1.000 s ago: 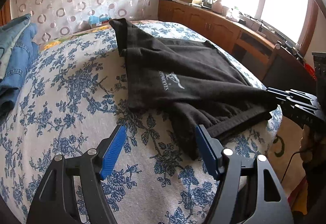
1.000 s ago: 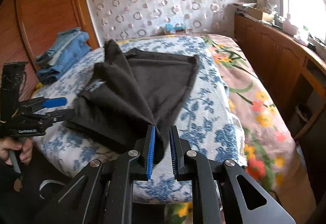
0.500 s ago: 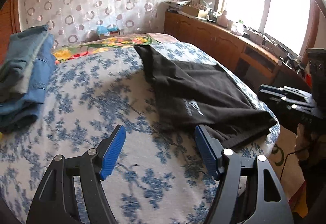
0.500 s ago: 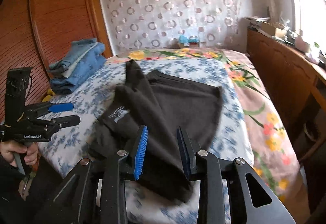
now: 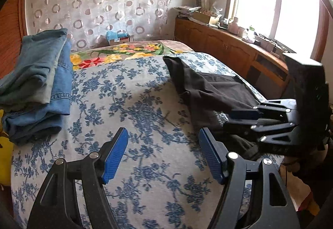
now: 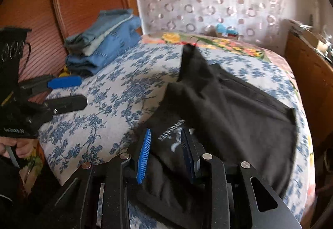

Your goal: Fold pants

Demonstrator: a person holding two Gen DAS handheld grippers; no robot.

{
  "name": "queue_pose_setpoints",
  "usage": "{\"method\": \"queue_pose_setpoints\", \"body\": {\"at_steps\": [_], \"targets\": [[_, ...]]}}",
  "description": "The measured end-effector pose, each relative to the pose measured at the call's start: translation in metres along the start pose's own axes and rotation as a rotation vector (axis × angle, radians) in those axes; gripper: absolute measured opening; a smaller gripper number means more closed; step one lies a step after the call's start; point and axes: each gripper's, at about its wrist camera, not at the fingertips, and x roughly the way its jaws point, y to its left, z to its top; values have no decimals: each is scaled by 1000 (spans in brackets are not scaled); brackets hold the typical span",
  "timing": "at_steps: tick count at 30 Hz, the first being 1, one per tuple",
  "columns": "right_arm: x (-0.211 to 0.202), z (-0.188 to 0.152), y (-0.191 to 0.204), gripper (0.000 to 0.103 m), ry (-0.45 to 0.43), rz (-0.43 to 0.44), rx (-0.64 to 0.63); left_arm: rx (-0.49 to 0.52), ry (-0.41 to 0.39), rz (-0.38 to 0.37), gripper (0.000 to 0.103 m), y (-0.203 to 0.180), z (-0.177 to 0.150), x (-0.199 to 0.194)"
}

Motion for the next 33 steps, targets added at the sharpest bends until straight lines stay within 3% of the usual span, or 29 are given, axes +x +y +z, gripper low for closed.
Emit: {"method": "queue_pose_setpoints", "body": {"at_steps": [15, 18, 24, 26, 33], "targets": [[38, 21, 29, 31, 102, 14, -131, -34, 26, -17, 71, 27, -11, 14], [52, 19, 30, 23, 151, 15, -149, -41, 29, -12, 71, 30, -13, 13], [57, 21, 30, 13, 143, 8, -152, -48, 33, -15, 71, 32, -13, 14], [57, 20, 31, 3, 148, 0, -172, -47, 33, -21, 71, 30, -12, 14], [29, 33, 7, 2, 77, 1, -103, -33, 36, -50, 71, 18, -5, 20]]}}
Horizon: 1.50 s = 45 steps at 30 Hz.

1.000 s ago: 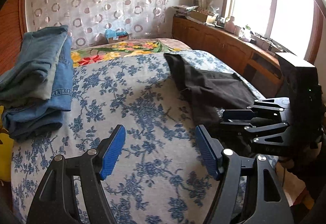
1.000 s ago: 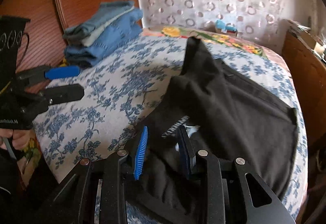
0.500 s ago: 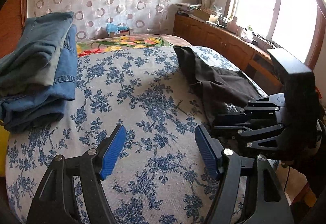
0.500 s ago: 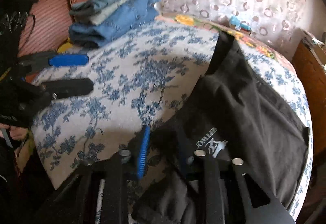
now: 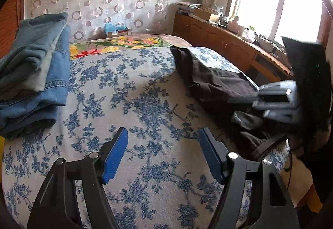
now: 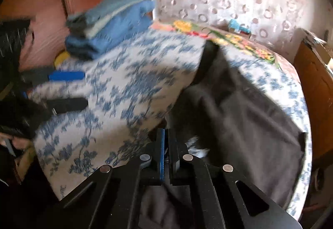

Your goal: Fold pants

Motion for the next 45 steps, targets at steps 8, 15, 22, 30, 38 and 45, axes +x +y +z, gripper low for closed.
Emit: {"method": "queue_pose_setpoints", "body": {"at_steps": [8, 15, 22, 30, 38, 45], "targets": [[-42, 3, -51, 2, -64, -124, 31, 34, 15, -37, 71, -24, 8, 15], [-45, 0, -93, 2, -56, -214, 57, 64, 51, -59, 71, -45, 7, 32], [-22, -2, -133, 2, -10, -287, 96, 72, 86, -68, 71, -56, 6, 45], [-10, -1, -158, 2, 4, -325, 160, 34, 54, -37, 71, -54, 9, 46], [-12, -5, -163, 18, -25, -371, 218, 29, 56, -31, 71, -55, 10, 47], [-6, -13, -157, 26, -24, -281, 243, 49, 78, -49, 71, -67, 10, 57]]}}
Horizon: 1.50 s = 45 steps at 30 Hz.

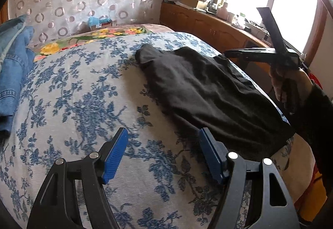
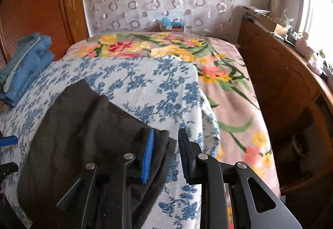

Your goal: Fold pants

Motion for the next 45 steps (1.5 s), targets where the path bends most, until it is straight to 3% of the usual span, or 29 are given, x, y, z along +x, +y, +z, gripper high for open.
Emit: {"method": "queue_pose_setpoints", "body": {"at_steps": [9, 10, 11, 16, 21, 23, 31, 45], "targets": [[21, 4, 0, 25, 61, 24, -44, 34, 33, 17, 71, -13, 0, 15], [22, 4, 1, 10, 63, 17, -54, 35, 40, 23, 71, -13, 0, 17], [21, 6, 2, 7, 58, -2, -66, 35, 49, 29, 71, -13, -1, 19], [18, 8, -7, 3, 27, -113, -59, 42, 50, 53, 72, -15, -2, 20], [15, 9, -16, 3, 14, -88, -17, 42, 49, 57, 72, -15, -2, 20], [11, 9, -14, 17, 6, -84, -16, 45, 50, 59, 73, -15, -3, 20], [-39, -28, -9, 41, -56, -6, 35, 47, 51, 64, 75, -16, -3, 20], [-90, -101, 15, 42, -52, 17, 22, 51, 44, 68, 75, -23, -6, 1]]}}
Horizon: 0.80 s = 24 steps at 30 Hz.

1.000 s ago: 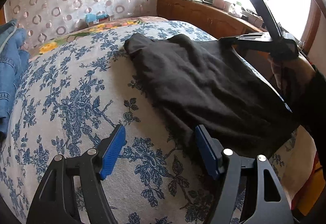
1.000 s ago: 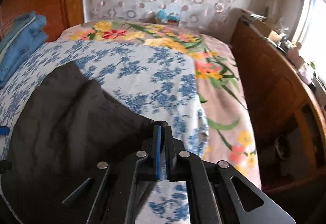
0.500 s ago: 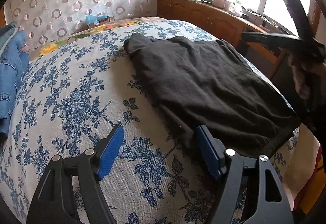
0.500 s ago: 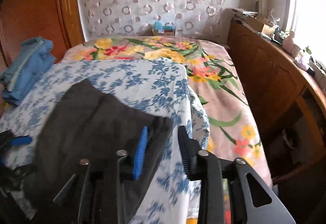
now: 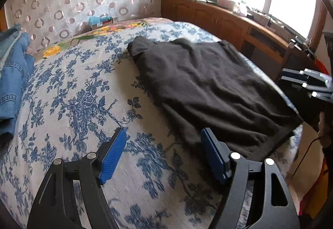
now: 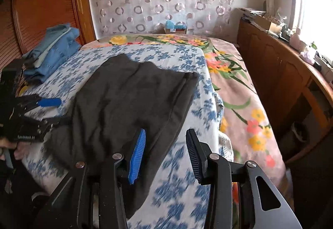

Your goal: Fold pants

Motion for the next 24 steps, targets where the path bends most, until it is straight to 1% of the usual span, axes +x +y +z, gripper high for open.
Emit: {"method": "queue_pose_setpoints", "body": {"at_steps": [3, 6, 8, 10, 11, 12, 15, 16, 18, 21, 24], "targets": [[-10, -7, 1, 42, -6, 24, -2, -4, -28, -27, 75, -6, -6, -16], [-19, -13, 3, 42, -16, 22, -1, -11, -45, -64, 73, -11, -14, -28], [-24, -17, 2, 42, -24, 27, 11, -10, -46, -71, 70, -14, -18, -33], [-27, -22, 0, 42, -28, 27, 20, -11, -48, -73, 69, -18, -22, -38], [-31, -26, 6, 42, -32, 20, 19, -13, -53, -79, 67, -19, -24, -40], [-33, -28, 8, 42, -39, 15, 17, -16, -56, -89, 61, -21, -26, -42], [-37, -35, 10, 42, -61, 7, 24, -25, -54, -105, 53, -26, -30, -44], [-37, -37, 9, 42, -65, 9, 34, -27, -53, -107, 52, -28, -31, -45], [-36, -42, 13, 42, -64, 3, 52, -32, -44, -113, 46, -32, -32, -44], [-37, -47, 15, 42, -56, 26, 69, -19, -29, -116, 46, -37, -31, -39], [-39, -52, 17, 42, -52, 26, 69, -21, 1, -125, 46, -40, -30, -29]]}}
